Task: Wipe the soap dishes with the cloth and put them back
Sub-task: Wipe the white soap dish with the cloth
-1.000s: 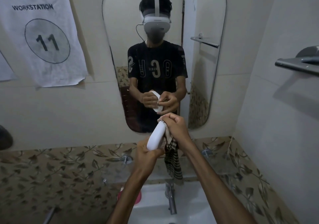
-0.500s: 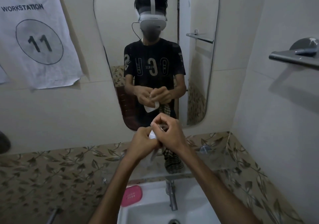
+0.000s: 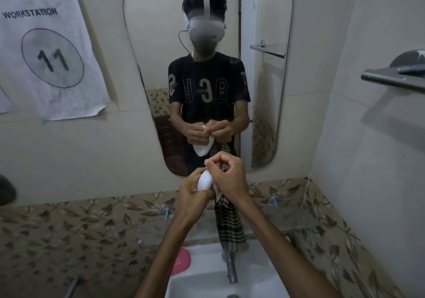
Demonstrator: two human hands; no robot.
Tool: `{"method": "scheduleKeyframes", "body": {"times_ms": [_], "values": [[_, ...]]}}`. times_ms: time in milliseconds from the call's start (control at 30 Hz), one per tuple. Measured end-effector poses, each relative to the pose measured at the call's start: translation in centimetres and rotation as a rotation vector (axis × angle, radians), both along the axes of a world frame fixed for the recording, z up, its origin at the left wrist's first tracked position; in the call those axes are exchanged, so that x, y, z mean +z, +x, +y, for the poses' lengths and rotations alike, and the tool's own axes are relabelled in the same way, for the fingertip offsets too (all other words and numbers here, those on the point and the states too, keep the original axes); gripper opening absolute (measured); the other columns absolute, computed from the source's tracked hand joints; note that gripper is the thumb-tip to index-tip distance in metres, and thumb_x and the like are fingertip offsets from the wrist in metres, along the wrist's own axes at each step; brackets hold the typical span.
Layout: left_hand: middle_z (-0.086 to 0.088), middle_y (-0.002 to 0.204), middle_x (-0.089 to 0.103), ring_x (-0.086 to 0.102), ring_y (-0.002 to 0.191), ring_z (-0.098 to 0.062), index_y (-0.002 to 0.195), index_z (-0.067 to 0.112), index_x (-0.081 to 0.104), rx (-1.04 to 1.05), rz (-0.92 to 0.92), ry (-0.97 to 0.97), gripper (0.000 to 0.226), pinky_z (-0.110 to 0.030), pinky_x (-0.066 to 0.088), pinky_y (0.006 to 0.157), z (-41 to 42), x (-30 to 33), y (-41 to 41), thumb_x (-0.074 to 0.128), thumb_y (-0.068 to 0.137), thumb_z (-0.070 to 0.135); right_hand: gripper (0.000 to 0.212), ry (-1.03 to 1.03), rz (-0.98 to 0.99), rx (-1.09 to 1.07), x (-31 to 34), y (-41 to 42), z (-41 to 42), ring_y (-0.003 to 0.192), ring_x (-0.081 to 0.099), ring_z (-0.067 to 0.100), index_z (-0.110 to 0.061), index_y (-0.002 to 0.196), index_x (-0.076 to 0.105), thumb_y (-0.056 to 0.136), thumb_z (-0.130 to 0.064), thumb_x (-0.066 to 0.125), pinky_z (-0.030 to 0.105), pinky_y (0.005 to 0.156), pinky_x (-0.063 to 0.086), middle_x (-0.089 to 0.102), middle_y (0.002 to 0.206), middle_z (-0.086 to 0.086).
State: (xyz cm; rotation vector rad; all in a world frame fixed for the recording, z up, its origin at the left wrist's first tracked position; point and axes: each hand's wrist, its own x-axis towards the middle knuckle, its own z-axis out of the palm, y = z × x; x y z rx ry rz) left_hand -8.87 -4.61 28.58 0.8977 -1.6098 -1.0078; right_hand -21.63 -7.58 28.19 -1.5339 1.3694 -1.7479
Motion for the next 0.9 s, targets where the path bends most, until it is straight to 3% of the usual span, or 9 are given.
{"method": "scheduleKeyframes", "body": {"times_ms": [167, 367, 467, 600, 633, 767, 833, 900], "values": [[-0.002, 0.099, 0.076, 0.071, 0.085, -0.014, 0.114, 0.020, 0.075, 0.038, 0.053, -0.024, 0.054, -0.028, 0.059, 0.067, 0.0, -0.7, -0.2, 0.066, 0.065, -0.001, 0.021, 0.123, -0.223, -0.064, -0.9, -0.6, -0.6, 0.077, 0.073, 0.021, -0.020, 0.069, 0.075, 0.089, -0.014, 0.076, 0.039, 0.075, 0.060, 0.076, 0.075, 0.004], [0.001, 0.088, 0.076, 0.070, 0.077, -0.013, 0.103, 0.026, 0.079, 0.102, 0.222, 0.083, 0.056, -0.029, 0.057, 0.057, -0.4, -2.1, -0.8, 0.065, 0.058, -0.003, 0.026, 0.162, -0.305, -0.034, -1.3, 0.0, -0.6, 0.072, 0.068, 0.009, -0.023, 0.066, 0.073, 0.090, -0.017, 0.076, 0.031, 0.072, 0.057, 0.075, 0.075, 0.006], [-0.008, 0.085, 0.077, 0.070, 0.074, -0.025, 0.106, 0.018, 0.080, 0.208, 0.376, 0.195, 0.051, -0.032, 0.055, 0.053, -0.7, -2.5, -1.4, 0.069, 0.058, 0.004, 0.028, 0.138, -0.305, -0.087, -1.5, 0.9, -0.7, 0.070, 0.068, 0.003, -0.027, 0.065, 0.071, 0.092, -0.024, 0.075, 0.020, 0.067, 0.053, 0.075, 0.072, -0.002], [-0.011, 0.078, 0.076, 0.071, 0.065, -0.022, 0.108, 0.005, 0.077, 0.290, 0.496, 0.236, 0.044, -0.027, 0.055, 0.051, -0.8, -1.4, -2.1, 0.075, 0.065, 0.014, 0.021, 0.049, -0.238, -0.133, -1.8, 1.3, -0.6, 0.072, 0.071, 0.005, -0.025, 0.075, 0.072, 0.096, -0.028, 0.074, 0.020, 0.066, 0.056, 0.075, 0.075, -0.007], [-0.014, 0.081, 0.077, 0.072, 0.068, -0.024, 0.109, 0.004, 0.077, 0.300, 0.516, 0.271, 0.044, -0.030, 0.057, 0.054, -1.1, -0.9, -2.0, 0.076, 0.067, 0.019, 0.018, 0.026, -0.220, -0.149, -2.0, 1.5, -0.5, 0.072, 0.072, 0.007, -0.023, 0.079, 0.073, 0.096, -0.029, 0.075, 0.022, 0.065, 0.058, 0.075, 0.076, -0.006], [-0.024, 0.112, 0.075, 0.073, 0.098, -0.036, 0.126, 0.003, 0.069, 0.155, 0.656, 0.466, 0.059, -0.049, 0.059, 0.090, -1.8, 0.5, -1.4, 0.074, 0.078, 0.037, 0.019, -0.031, -0.242, -0.221, -2.4, 2.1, -0.2, 0.065, 0.067, 0.006, -0.023, 0.082, 0.068, 0.094, -0.034, 0.077, 0.021, 0.058, 0.055, 0.069, 0.072, -0.009], [-0.024, 0.116, 0.073, 0.071, 0.104, -0.038, 0.128, 0.003, 0.067, 0.174, 0.655, 0.469, 0.059, -0.052, 0.056, 0.097, -1.8, 0.6, -1.5, 0.074, 0.084, 0.040, 0.023, -0.054, -0.228, -0.239, -2.4, 2.2, -0.3, 0.060, 0.061, 0.009, -0.018, 0.080, 0.067, 0.095, -0.031, 0.078, 0.027, 0.055, 0.054, 0.064, 0.067, -0.008], [-0.017, 0.114, 0.076, 0.073, 0.108, -0.035, 0.118, 0.010, 0.072, 0.255, 0.579, 0.426, 0.042, -0.046, 0.058, 0.094, -1.9, 0.2, -1.7, 0.070, 0.095, 0.045, 0.025, -0.096, -0.182, -0.236, -2.4, 2.8, -0.4, 0.059, 0.060, 0.019, -0.014, 0.078, 0.066, 0.096, -0.028, 0.076, 0.036, 0.054, 0.053, 0.063, 0.065, -0.002]]}}
